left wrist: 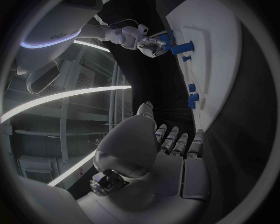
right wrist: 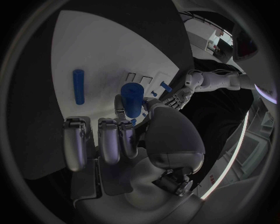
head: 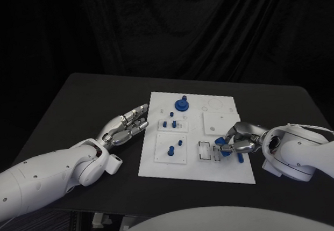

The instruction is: Assemble the parts on the task board

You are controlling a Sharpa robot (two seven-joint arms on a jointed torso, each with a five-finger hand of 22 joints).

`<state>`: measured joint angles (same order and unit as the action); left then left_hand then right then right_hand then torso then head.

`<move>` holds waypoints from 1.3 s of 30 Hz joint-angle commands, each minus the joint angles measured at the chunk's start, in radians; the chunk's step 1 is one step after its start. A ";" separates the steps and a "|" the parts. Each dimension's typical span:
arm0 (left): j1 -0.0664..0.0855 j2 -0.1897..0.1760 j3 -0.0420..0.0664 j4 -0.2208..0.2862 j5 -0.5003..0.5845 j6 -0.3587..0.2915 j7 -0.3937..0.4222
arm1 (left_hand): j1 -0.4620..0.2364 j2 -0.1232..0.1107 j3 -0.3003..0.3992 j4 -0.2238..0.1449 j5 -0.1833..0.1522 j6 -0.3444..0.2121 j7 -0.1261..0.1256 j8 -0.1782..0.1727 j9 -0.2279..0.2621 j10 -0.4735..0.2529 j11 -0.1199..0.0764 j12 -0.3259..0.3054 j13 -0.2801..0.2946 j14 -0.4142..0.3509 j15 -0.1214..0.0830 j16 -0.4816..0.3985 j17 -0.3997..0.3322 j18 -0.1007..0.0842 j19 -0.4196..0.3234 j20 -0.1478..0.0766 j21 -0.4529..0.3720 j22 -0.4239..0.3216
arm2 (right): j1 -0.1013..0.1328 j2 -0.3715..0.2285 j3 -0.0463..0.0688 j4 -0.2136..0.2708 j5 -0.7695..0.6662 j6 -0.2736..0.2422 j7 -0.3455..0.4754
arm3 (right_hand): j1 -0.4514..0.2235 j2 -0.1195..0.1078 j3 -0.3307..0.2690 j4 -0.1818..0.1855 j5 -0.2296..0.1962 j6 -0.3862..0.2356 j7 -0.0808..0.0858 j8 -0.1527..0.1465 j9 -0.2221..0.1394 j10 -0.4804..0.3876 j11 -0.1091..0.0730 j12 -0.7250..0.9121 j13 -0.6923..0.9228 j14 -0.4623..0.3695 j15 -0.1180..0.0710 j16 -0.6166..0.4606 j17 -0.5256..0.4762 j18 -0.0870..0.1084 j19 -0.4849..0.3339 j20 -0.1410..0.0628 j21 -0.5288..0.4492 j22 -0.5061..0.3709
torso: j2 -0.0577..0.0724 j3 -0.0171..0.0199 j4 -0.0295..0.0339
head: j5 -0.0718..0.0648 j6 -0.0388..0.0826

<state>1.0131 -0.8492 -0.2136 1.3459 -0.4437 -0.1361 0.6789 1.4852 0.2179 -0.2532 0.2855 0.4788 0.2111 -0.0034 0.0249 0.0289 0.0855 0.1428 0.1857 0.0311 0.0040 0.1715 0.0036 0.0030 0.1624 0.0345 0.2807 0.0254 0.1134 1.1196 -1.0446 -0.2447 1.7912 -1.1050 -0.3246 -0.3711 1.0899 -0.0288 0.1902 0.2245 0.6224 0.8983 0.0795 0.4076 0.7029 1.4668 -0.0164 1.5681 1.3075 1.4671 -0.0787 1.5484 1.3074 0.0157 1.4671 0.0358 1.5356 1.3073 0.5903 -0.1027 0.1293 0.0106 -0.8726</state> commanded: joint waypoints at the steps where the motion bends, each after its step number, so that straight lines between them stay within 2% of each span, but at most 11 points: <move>1: -0.002 0.002 0.001 0.001 0.004 0.010 0.069 | -0.003 0.004 0.002 0.000 -0.001 0.006 -0.001 0.007 0.001 0.000 0.005 0.002 0.001 0.001 0.008 -0.002 -0.001 0.015 -0.002 0.008 -0.003 0.001 | 0.003 0.005 0.000 -0.004 0.227 0.026 -0.016 | -0.028 0.009 0.116 -0.097 -0.022 0.010 -0.025 0.008 0.016 0.104 0.000 0.003 0.263 0.091 -0.001 -0.005 0.202 -0.002 0.080 -0.006 -0.010 0.245 | 0.000 -0.0007 0.0011 | 0.001 0.000; 3: -0.002 0.003 0.001 0.001 0.004 0.010 0.068 | -0.003 0.004 0.002 0.000 -0.001 0.006 -0.001 0.007 0.001 0.000 0.005 0.002 0.001 0.001 0.008 -0.002 -0.001 0.015 -0.002 0.008 -0.003 0.001 | 0.004 0.010 0.000 -0.007 0.258 0.042 -0.023 | -0.049 0.014 0.112 -0.083 -0.059 0.002 -0.023 0.012 0.020 0.104 0.002 0.003 0.263 0.090 0.001 -0.007 0.199 -0.001 0.079 -0.004 -0.012 0.244 | 0.000 -0.0010 0.0013 | 0.000 0.000; 6: -0.002 0.004 0.001 0.000 0.004 0.011 0.068 | -0.003 0.004 0.002 0.000 -0.001 0.006 -0.001 0.007 0.001 0.000 0.005 0.002 0.001 0.001 0.008 -0.002 -0.001 0.015 -0.002 0.008 -0.003 0.001 | 0.005 0.018 0.000 -0.012 0.288 0.057 -0.030 | -0.066 0.019 0.108 -0.070 -0.094 -0.007 -0.021 0.017 0.025 0.104 0.004 0.003 0.263 0.090 0.003 -0.008 0.197 -0.001 0.078 -0.002 -0.014 0.244 | -0.001 -0.0011 0.0012 | 0.000 0.000; 9: -0.002 0.006 0.001 -0.001 0.004 0.011 0.068 | -0.003 0.005 0.002 0.001 -0.001 0.006 0.000 0.007 0.001 0.000 0.004 0.002 0.001 0.001 0.009 -0.002 -0.001 0.015 -0.001 0.008 -0.003 0.001 | 0.005 0.027 0.000 -0.019 0.303 0.062 -0.036 | -0.076 0.020 0.105 -0.063 -0.113 -0.012 -0.020 0.020 0.028 0.104 0.005 0.003 0.263 0.090 0.004 -0.008 0.196 0.000 0.078 -0.001 -0.015 0.243 | -0.001 -0.0014 0.0005 | 0.000 0.000; 10: -0.002 0.007 0.001 -0.002 0.004 0.011 0.068 | -0.003 0.005 0.002 0.001 -0.001 0.006 0.000 0.007 0.001 0.000 0.004 0.002 0.001 0.001 0.009 -0.002 -0.001 0.015 -0.001 0.008 -0.003 0.001 | 0.006 0.031 0.000 -0.025 0.308 0.068 -0.040 | -0.092 0.023 0.097 -0.048 -0.137 -0.016 -0.017 0.021 0.029 0.104 0.007 0.003 0.263 0.089 0.005 -0.009 0.193 0.001 0.076 0.000 -0.019 0.242 | -0.001 -0.0018 0.0013 | -0.002 0.000; 12: -0.002 0.008 0.001 -0.002 0.004 0.012 0.069 | -0.003 0.005 0.002 0.001 -0.001 0.006 0.000 0.007 0.001 0.000 0.004 0.002 0.001 0.001 0.009 -0.002 -0.001 0.015 -0.001 0.008 -0.003 0.001 | 0.006 0.037 0.000 -0.031 0.312 0.073 -0.042 | -0.109 0.023 0.086 -0.033 -0.153 -0.024 -0.014 0.021 0.029 0.104 0.009 0.003 0.263 0.089 0.007 -0.010 0.191 0.001 0.075 0.001 -0.021 0.241 | -0.001 -0.0010 0.0018 | -0.002 0.000; 19: -0.002 0.010 0.001 -0.005 0.004 0.013 0.069 | -0.003 0.005 0.002 0.001 -0.001 0.006 0.000 0.007 0.001 0.000 0.004 0.002 0.001 0.001 0.009 -0.002 -0.001 0.015 -0.001 0.008 -0.003 0.001 | 0.006 0.055 0.000 -0.046 0.318 0.067 -0.029 | -0.119 0.025 0.076 -0.023 -0.165 -0.028 -0.013 0.023 0.030 0.104 0.011 0.003 0.263 0.088 0.009 -0.011 0.189 0.002 0.074 0.003 -0.024 0.240 | 0.000 -0.0004 0.0012 | 0.001 0.000; 28: -0.002 0.011 0.001 -0.006 0.004 0.014 0.068 | -0.004 0.006 0.002 0.001 -0.001 0.005 0.001 0.006 0.001 -0.001 0.004 0.001 0.000 0.001 0.009 -0.002 -0.001 0.015 -0.001 0.008 -0.003 0.001 | 0.006 0.074 0.000 -0.056 0.319 0.037 0.006 | -0.120 0.026 0.071 -0.019 -0.175 -0.038 -0.011 0.021 0.030 0.104 0.012 0.003 0.263 0.087 0.010 -0.013 0.186 0.004 0.070 0.004 -0.030 0.237 | -0.001 -0.0014 0.0013 | 0.002 0.000; 30: -0.002 0.011 0.001 -0.007 0.004 0.015 0.068 | -0.004 0.006 0.002 0.001 -0.001 0.005 0.001 0.006 0.001 -0.001 0.004 0.001 0.000 0.001 0.009 -0.002 -0.001 0.015 -0.001 0.008 -0.003 0.001 | 0.006 0.077 0.000 -0.057 0.319 0.036 0.009 | -0.121 0.028 0.070 -0.018 -0.176 -0.039 -0.010 0.021 0.030 0.104 0.013 0.003 0.263 0.087 0.010 -0.013 0.185 0.004 0.070 0.004 -0.031 0.237 | 0.001 -0.0005 0.0009 | 0.002 0.000; 35: -0.002 0.012 0.001 -0.008 0.004 0.015 0.068 | -0.004 0.006 0.002 0.001 -0.001 0.005 0.001 0.006 0.001 -0.001 0.004 0.001 0.000 0.001 0.009 -0.002 -0.001 0.015 -0.001 0.008 -0.003 0.001 | 0.006 0.084 0.000 -0.059 0.319 0.050 0.006 | -0.130 0.032 0.054 -0.001 -0.214 -0.049 -0.007 0.023 0.028 0.104 0.016 0.003 0.263 0.087 0.013 -0.014 0.182 0.005 0.069 0.007 -0.033 0.236 | 0.000 -0.0006 0.0019 | 0.000 0.000; 39: -0.003 0.013 0.001 -0.009 0.004 0.016 0.068 | -0.004 0.007 0.002 0.001 -0.003 0.005 0.001 0.006 0.001 -0.001 0.004 0.001 0.000 0.000 0.009 -0.002 -0.002 0.014 -0.001 0.008 -0.003 0.001 | 0.006 0.089 0.000 -0.063 0.319 0.062 0.001 | -0.138 0.035 0.038 0.015 -0.246 -0.058 -0.005 0.025 0.026 0.104 0.018 0.003 0.263 0.086 0.015 -0.016 0.179 0.006 0.067 0.009 -0.037 0.235 | 0.000 -0.0002 0.0003 | 0.001 0.000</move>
<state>1.0126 -0.8389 -0.2137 1.3361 -0.4436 -0.1319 0.6789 1.4852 0.2179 -0.2532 0.2855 0.4788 0.2111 -0.0034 0.0248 0.0287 0.0855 0.1428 0.1857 0.0311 0.0040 0.1714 0.0036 0.0031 0.1625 0.0344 0.2807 0.0254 0.1134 1.1237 -0.9571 -0.2460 1.7311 -0.7889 -0.2689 -0.3731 0.9638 0.0067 0.2311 0.2325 0.3831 0.8475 0.0742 0.4388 0.7304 1.4664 -0.0050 1.5682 1.3073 1.4671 -0.0711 1.5373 1.3074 0.0158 1.4670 0.0359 1.5021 1.3073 0.5903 -0.1032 0.1302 0.0121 -0.8726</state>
